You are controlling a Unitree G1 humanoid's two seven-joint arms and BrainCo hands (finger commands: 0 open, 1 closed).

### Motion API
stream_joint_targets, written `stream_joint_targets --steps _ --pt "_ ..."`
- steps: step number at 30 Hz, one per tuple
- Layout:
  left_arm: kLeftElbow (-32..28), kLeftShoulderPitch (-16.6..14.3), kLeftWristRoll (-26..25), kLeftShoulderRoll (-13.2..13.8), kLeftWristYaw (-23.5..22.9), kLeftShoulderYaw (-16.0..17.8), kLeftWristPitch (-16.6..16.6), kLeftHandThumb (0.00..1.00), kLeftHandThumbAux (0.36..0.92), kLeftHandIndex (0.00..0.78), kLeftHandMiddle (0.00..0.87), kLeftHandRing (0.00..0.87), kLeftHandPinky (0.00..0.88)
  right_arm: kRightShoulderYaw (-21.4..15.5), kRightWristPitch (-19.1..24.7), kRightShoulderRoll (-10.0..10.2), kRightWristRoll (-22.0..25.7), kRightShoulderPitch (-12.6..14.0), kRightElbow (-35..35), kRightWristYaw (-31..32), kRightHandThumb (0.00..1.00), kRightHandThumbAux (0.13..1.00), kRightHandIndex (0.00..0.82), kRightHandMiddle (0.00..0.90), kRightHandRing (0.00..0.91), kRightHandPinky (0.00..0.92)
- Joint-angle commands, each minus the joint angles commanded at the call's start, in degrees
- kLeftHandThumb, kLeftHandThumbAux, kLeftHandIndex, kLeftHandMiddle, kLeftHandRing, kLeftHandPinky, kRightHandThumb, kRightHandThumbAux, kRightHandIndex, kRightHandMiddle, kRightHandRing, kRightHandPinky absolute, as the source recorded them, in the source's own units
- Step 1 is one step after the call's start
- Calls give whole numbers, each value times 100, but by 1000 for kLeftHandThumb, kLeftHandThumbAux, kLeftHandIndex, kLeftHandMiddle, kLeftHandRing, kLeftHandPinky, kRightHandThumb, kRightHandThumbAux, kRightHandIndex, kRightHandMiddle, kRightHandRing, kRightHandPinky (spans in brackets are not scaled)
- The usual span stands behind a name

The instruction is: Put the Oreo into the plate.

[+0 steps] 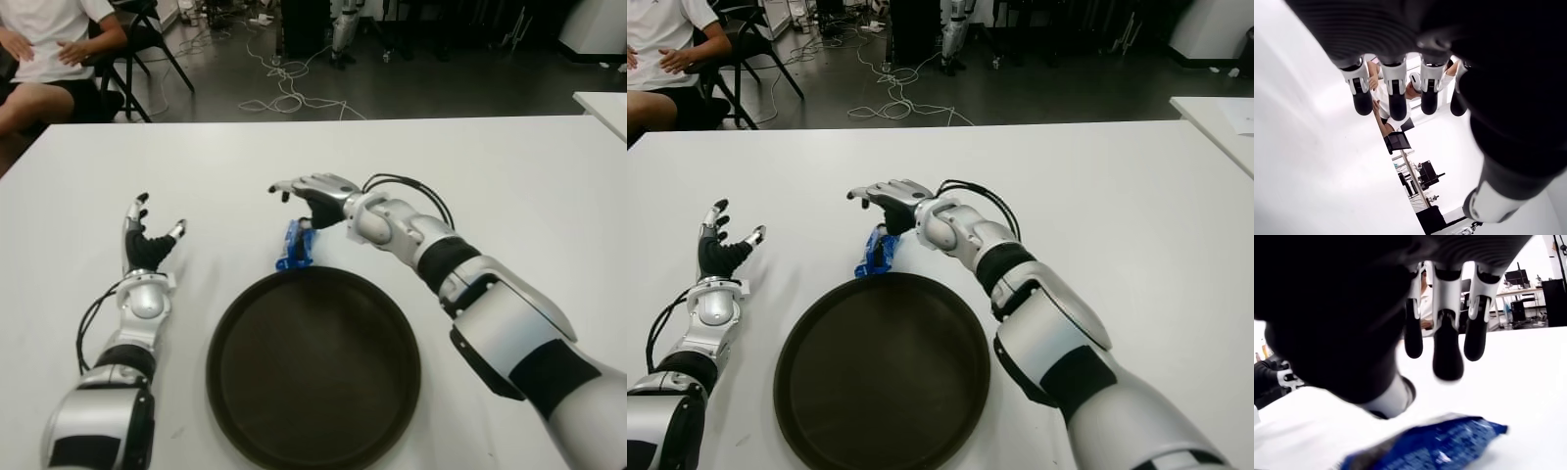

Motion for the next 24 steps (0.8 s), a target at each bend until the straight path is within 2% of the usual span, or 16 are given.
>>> stream_joint_targets --steps 2,4,5,6,7,9,11,16,24 --pt "-2 2 -4 -3 -4 2 -3 0 760 56 91 74 58 -6 -2 -24 6 12 6 18 305 979 77 476 490 543" --pt "-3 4 -6 -4 -8 3 -6 0 758 55 90 72 56 -9 -10 -58 9 29 14 36 291 986 72 422 456 511" --pt "-3 4 -6 -5 -9 3 -7 0 756 54 89 70 54 -9 -16 -75 9 36 18 41 283 987 69 371 405 446" --pt "-3 5 -1 -4 -7 -1 -7 0 755 54 88 69 54 27 3 -107 -34 40 48 37 276 989 68 352 387 423" --pt "-4 6 2 -3 -6 -4 -8 0 755 53 86 67 51 55 18 -130 -66 42 70 33 232 986 66 273 298 327" --pt "-6 8 16 -1 8 -14 -6 0 754 51 83 64 48 106 45 -177 -122 55 115 15 163 979 63 182 194 213" --pt "-8 8 34 2 29 -26 2 0 755 50 82 63 46 139 59 -216 -154 77 144 -6 117 972 62 143 149 168" --pt "-15 11 59 11 70 -45 20 0 754 50 83 63 46 148 135 -237 -164 110 176 9 65 956 61 106 101 148" --pt "-15 20 -15 3 5 -2 -12 0 755 55 95 74 59 188 168 -274 -173 97 218 179 31 947 74 100 97 126"
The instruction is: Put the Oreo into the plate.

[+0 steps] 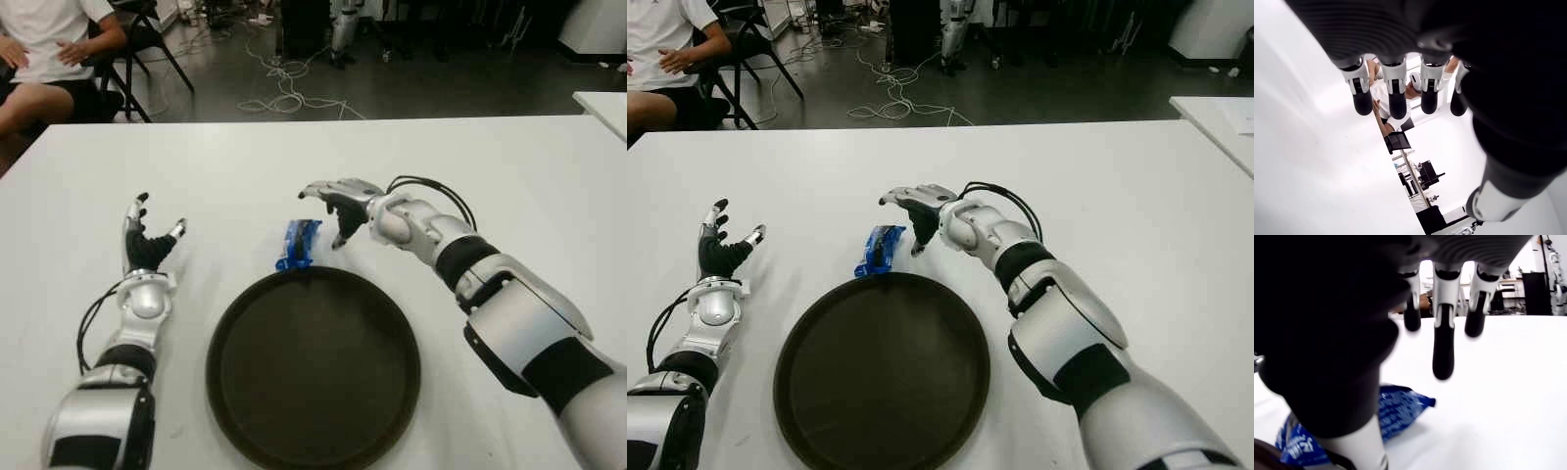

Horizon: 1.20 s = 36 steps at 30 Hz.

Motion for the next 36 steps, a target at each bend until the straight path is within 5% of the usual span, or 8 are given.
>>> stream_joint_targets --steps 13,21,28,36 --pt "26 -21 24 13 -18 -13 109 0 754 51 83 62 47 24 125 -15 -42 94 40 -228 1 908 48 84 84 106" --pt "16 -15 66 11 63 -35 89 0 755 53 85 62 46 68 11 -99 -95 100 4 -185 149 763 4 11 16 60" --pt "8 -5 13 -4 17 -4 25 0 763 56 100 80 63 72 -104 -106 -43 80 17 190 24 771 0 0 0 3" --pt "18 -17 21 0 38 -7 41 0 772 57 104 82 55 -34 -187 -50 43 143 51 319 1 774 0 0 0 0"
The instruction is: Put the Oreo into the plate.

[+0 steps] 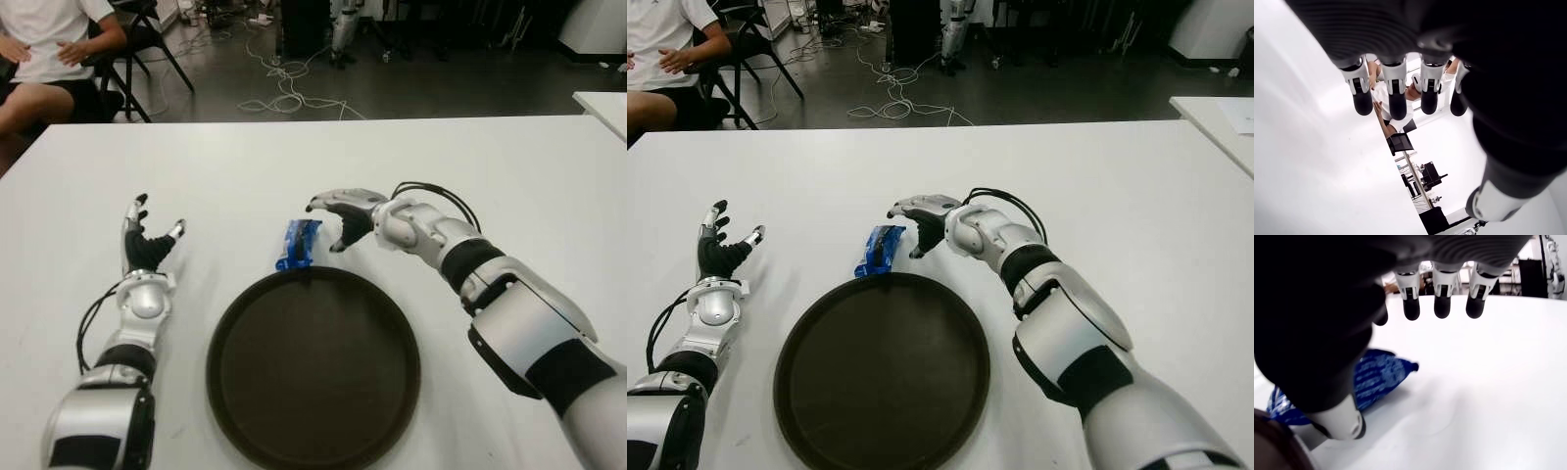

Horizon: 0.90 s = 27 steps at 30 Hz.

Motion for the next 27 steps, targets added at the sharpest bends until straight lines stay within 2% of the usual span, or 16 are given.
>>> stream_joint_targets --steps 6,16,27 --pt "-26 10 9 -10 14 -7 -9 0 776 53 95 71 51 -21 -118 -19 3 1 -2 41 0 761 0 0 0 0" --pt "-16 5 -28 -12 -45 17 -2 0 755 54 96 75 60 40 -309 -67 -77 -18 -7 50 0 756 0 0 0 0" --pt "-13 9 50 -1 44 -42 -11 0 764 51 87 65 46 25 -399 -94 -61 1 -3 14 0 757 0 0 0 0"
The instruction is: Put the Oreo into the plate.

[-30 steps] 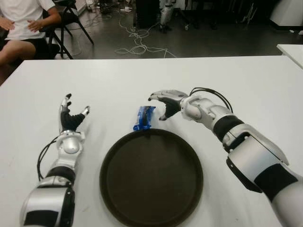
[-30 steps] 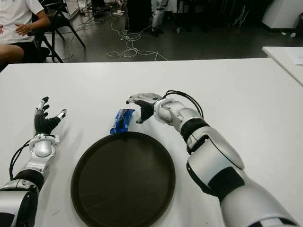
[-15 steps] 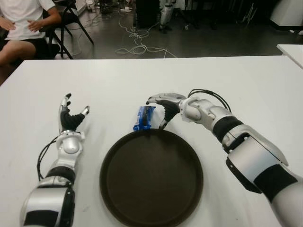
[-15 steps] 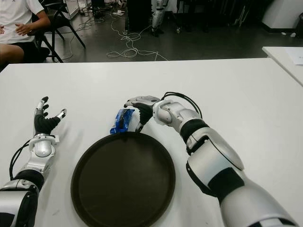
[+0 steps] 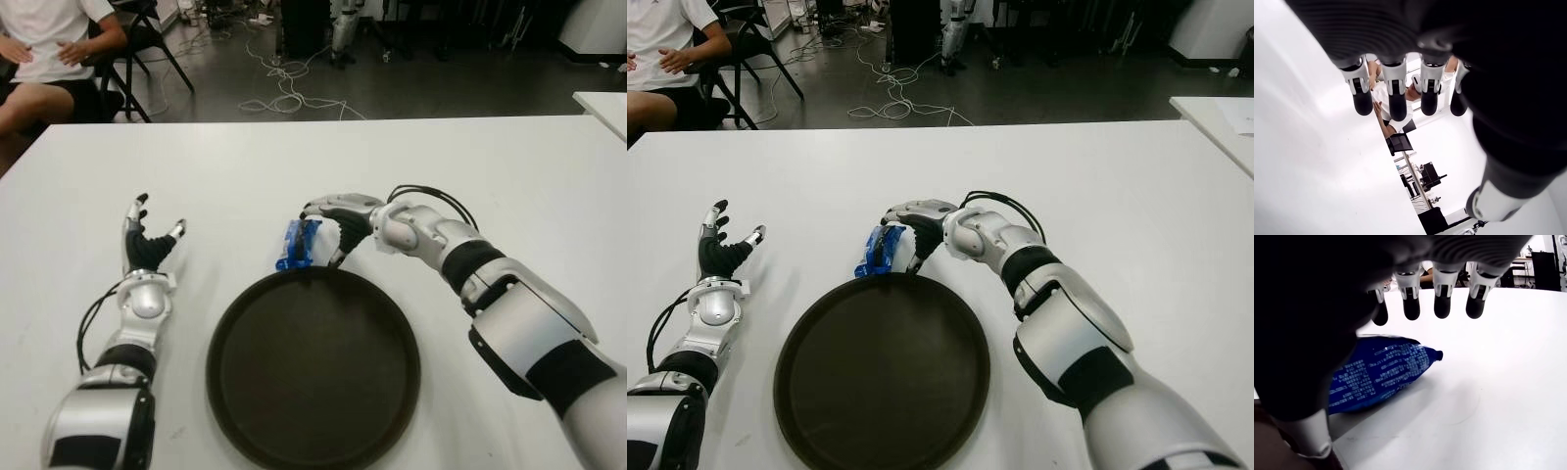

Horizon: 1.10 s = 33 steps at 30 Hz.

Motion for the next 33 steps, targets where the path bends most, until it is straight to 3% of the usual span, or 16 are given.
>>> stream_joint_targets --steps 33 --pt "5 -23 38 -9 44 -43 54 0 769 58 96 74 49 323 -319 -82 -268 -103 17 -152 0 771 0 0 0 0"
